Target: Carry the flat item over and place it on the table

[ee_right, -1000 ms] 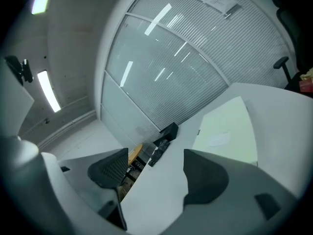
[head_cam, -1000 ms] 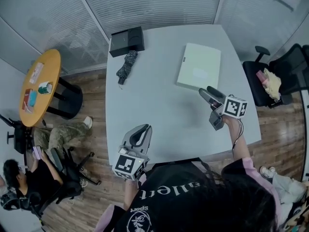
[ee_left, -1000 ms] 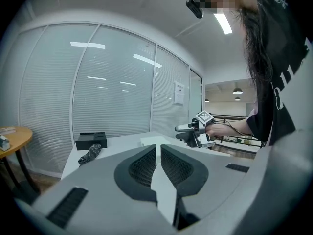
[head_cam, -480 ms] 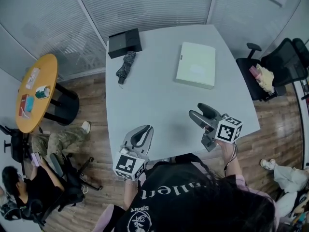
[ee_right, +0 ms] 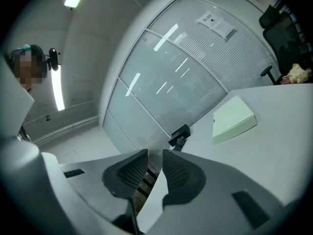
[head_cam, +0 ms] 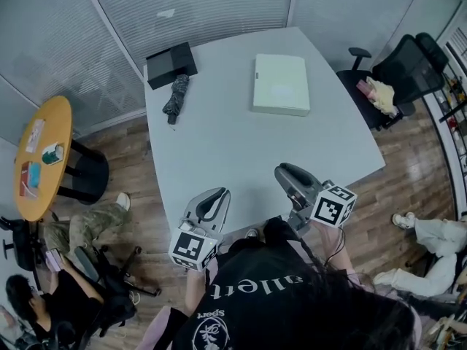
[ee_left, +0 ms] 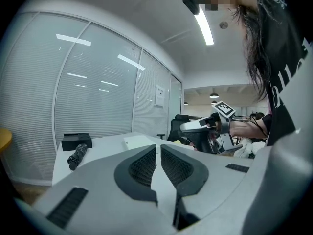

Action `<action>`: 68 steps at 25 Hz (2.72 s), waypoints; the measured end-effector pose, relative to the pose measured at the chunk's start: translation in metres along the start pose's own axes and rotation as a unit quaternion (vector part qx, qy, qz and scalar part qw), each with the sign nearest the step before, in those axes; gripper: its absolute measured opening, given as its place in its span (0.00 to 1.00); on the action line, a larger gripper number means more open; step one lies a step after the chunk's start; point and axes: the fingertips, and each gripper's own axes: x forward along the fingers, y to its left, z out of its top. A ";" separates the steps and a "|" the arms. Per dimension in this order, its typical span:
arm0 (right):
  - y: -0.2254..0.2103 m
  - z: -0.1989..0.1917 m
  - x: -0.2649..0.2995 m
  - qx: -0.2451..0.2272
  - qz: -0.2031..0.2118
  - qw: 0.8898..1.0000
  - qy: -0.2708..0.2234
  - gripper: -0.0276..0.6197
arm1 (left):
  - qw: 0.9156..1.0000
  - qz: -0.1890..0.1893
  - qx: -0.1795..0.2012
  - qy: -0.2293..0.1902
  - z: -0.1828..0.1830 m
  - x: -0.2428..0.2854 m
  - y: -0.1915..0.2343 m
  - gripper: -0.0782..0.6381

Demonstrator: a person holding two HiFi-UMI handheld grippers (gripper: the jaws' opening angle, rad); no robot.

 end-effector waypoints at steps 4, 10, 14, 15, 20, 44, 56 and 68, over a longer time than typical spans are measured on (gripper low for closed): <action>0.014 -0.015 -0.006 0.006 -0.013 1.000 -0.012 0.16 | 1.000 -0.019 0.000 0.000 -0.006 -0.007 -0.005 0.17; 0.024 -0.025 -0.016 -0.010 -0.021 1.000 -0.004 0.11 | 0.999 -0.036 0.001 -0.012 -0.002 -0.009 -0.016 0.17; 0.030 -0.024 -0.022 -0.024 -0.024 0.999 -0.003 0.10 | 0.999 -0.042 0.002 -0.015 -0.001 -0.011 -0.023 0.17; 0.032 -0.024 -0.024 -0.027 -0.023 0.999 -0.004 0.10 | 0.999 -0.043 0.002 -0.015 -0.001 -0.011 -0.025 0.17; 0.033 -0.032 -0.038 -0.038 -0.031 0.999 0.007 0.09 | 0.999 -0.043 0.005 -0.012 -0.002 -0.012 -0.041 0.17; 0.050 -0.067 -0.164 -0.076 0.010 0.996 0.047 0.09 | 1.000 0.023 -0.001 0.016 -0.027 -0.050 -0.194 0.17; 0.056 -0.085 -0.194 -0.090 0.032 0.994 0.058 0.08 | 0.999 0.035 0.014 0.013 -0.031 -0.061 -0.228 0.17; 0.056 -0.080 -0.204 -0.090 0.037 0.994 0.048 0.08 | 0.999 0.028 0.029 0.010 -0.024 -0.057 -0.238 0.17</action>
